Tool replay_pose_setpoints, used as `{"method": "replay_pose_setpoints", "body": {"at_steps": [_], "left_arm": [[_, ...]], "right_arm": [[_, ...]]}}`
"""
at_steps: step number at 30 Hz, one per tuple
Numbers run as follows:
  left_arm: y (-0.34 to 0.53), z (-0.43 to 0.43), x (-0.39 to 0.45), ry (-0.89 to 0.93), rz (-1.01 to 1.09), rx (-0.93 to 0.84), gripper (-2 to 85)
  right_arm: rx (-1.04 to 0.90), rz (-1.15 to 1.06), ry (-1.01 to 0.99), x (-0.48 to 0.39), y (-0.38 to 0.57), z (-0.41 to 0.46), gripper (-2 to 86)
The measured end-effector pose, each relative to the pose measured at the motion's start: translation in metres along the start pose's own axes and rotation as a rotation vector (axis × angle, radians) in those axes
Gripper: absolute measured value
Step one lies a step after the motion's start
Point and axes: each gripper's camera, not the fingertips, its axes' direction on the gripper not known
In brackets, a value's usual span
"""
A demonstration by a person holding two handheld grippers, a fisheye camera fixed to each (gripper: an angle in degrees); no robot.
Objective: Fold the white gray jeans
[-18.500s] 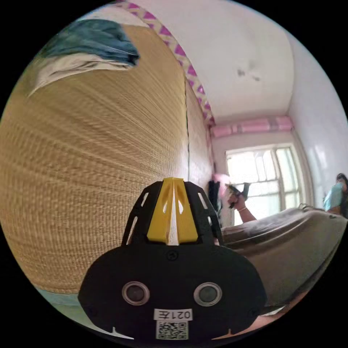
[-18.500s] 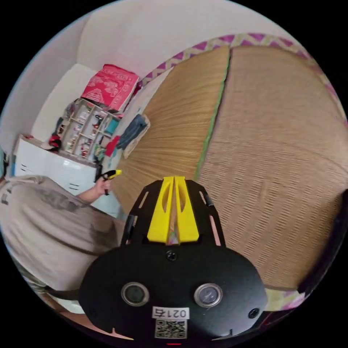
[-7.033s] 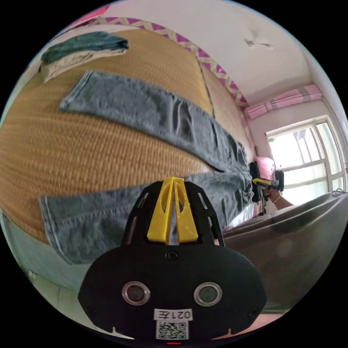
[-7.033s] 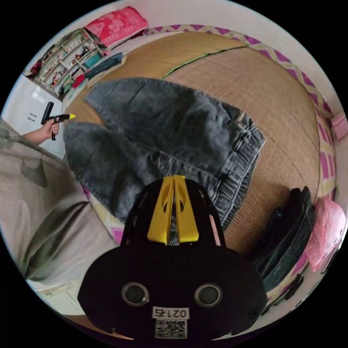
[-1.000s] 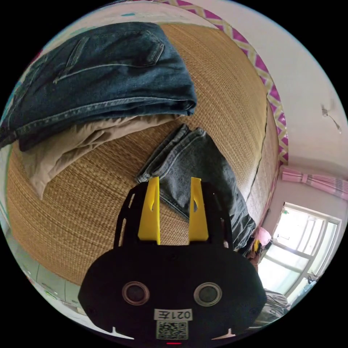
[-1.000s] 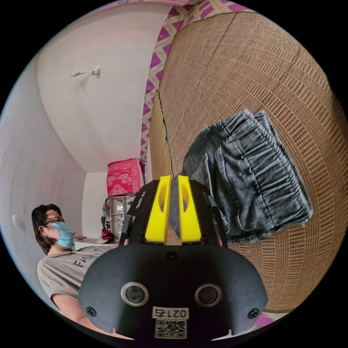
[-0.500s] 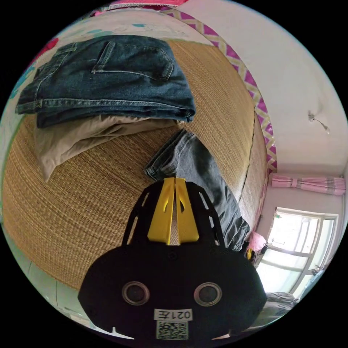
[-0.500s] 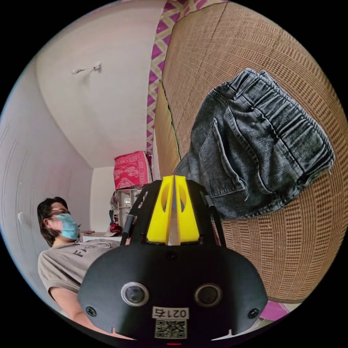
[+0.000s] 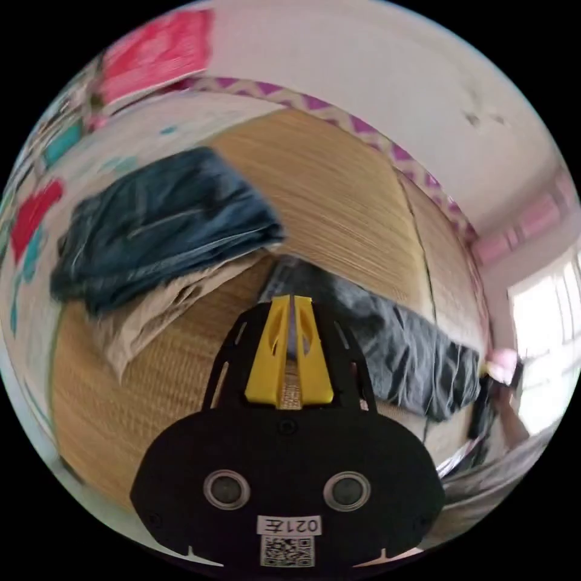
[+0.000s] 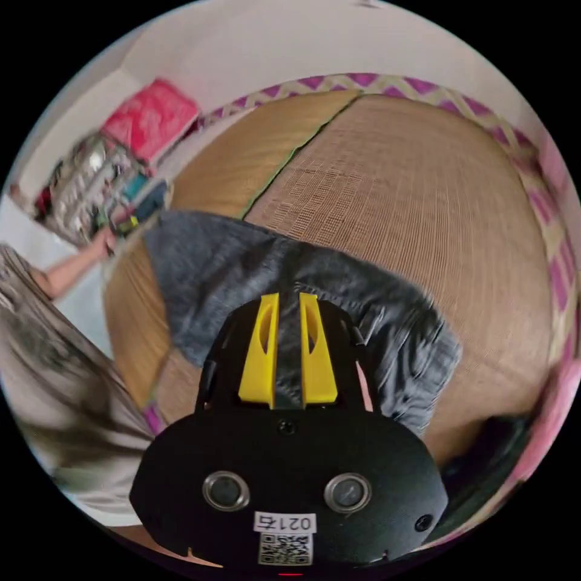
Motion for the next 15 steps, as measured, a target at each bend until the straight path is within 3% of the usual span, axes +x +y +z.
{"method": "replay_pose_setpoints", "body": {"at_steps": [5, 9, 15], "left_arm": [[-0.090, 0.033, 0.127, -0.072, 0.482, -0.193, 5.9], [-0.150, 0.070, 0.187, -0.054, 0.692, -0.348, 5.6], [-0.221, 0.090, 0.236, 0.010, 0.798, -0.399, 7.2]], "right_arm": [[-0.291, -0.271, 0.350, -0.028, -0.111, 0.052, 5.0], [-0.348, -0.352, 0.214, -0.027, -0.177, 0.051, 2.6], [-0.315, -0.431, 0.134, -0.023, -0.240, 0.030, 2.8]]}}
